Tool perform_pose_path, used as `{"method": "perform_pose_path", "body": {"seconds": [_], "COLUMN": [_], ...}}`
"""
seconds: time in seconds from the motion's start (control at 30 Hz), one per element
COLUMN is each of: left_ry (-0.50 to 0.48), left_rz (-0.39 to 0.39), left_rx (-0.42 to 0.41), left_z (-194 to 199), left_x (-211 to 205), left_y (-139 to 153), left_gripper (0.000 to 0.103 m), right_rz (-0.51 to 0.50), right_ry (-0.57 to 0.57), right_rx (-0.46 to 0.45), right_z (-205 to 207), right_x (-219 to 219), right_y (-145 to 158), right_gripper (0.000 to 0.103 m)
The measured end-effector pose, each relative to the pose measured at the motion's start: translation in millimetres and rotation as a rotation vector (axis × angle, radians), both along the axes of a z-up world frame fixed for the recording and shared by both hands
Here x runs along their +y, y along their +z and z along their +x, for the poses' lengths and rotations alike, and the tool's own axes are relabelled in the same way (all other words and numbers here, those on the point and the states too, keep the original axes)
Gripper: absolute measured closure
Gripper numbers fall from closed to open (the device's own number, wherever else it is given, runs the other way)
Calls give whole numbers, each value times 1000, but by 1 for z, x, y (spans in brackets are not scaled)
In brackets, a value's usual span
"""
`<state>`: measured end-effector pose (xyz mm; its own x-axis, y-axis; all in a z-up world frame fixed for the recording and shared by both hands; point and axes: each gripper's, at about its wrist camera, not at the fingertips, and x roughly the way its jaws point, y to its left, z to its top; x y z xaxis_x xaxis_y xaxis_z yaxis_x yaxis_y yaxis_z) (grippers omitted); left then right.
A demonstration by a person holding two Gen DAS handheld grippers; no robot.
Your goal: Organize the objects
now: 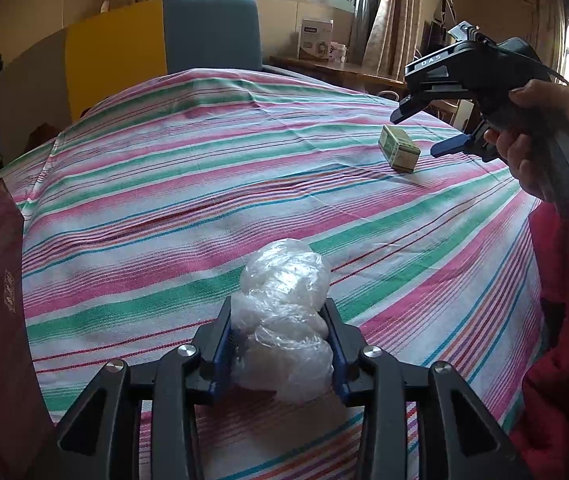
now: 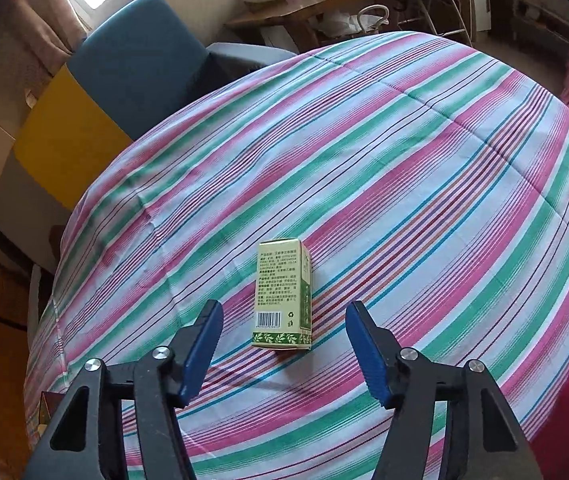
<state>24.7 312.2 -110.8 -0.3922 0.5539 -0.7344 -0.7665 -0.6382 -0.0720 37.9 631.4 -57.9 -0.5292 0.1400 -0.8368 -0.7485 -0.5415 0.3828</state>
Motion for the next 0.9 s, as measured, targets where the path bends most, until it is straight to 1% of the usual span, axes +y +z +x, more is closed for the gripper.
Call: {"method": "perform_pose_path", "body": {"seconds": [0.07, 0.1, 0.13, 0.17, 0.2, 0.23, 0.33, 0.37, 0.47, 0.53, 0.6, 0.63, 0.67, 0.77, 0.9], "left_ry": [-2, -4, -6, -17, -19, -20, -25, -26, -30, -35, -37, -38, -40, -41, -40], "left_rz": [3, 7, 12, 14, 17, 17, 21, 23, 23, 20, 18, 18, 18, 17, 16], "left_rx": [-3, -7, -12, -17, -20, -21, -26, -28, -30, -28, -27, -28, -28, -27, -27], "left_z": [0, -1, -1, -1, -2, -2, -2, -2, -2, -2, -2, -2, -2, -2, -2], "left_x": [0, -1, -1, -1, -2, -2, -2, -2, -1, 1, 1, 1, 1, 2, 2], "left_y": [0, 0, 0, 0, 0, 0, 0, 0, 0, 0, 0, -1, -1, -1, -1], "left_gripper": [63, 62, 62, 60, 60, 60, 58, 57, 55, 54, 53, 53, 53, 52, 52], "right_rz": [-24, -14, 19, 70, 116, 127, 69, 65, 94, 137, 166, 173, 165, 140, 203], "right_ry": [37, 55, 59, 49, 38, 38, 68, 71, 111, 120, 132, 131, 126, 132, 177], "right_rx": [-32, -54, -78, -96, -96, -94, -117, -143, -203, -215, -223, -228, -229, -211, -257], "right_z": [-9, -15, -20, -25, -29, -32, -46, -51, -64, -69, -72, -73, -73, -71, -78], "right_x": [-3, -4, -6, -6, -5, -4, 3, 5, 5, 5, 6, 7, 9, 12, 2], "right_y": [-7, -8, -8, -5, -2, -2, -15, -22, -36, -35, -34, -35, -35, -36, -39], "right_gripper": [38, 37, 35, 25, 18, 15, 15, 15, 15, 29, 61, 65, 65, 60, 61]}}
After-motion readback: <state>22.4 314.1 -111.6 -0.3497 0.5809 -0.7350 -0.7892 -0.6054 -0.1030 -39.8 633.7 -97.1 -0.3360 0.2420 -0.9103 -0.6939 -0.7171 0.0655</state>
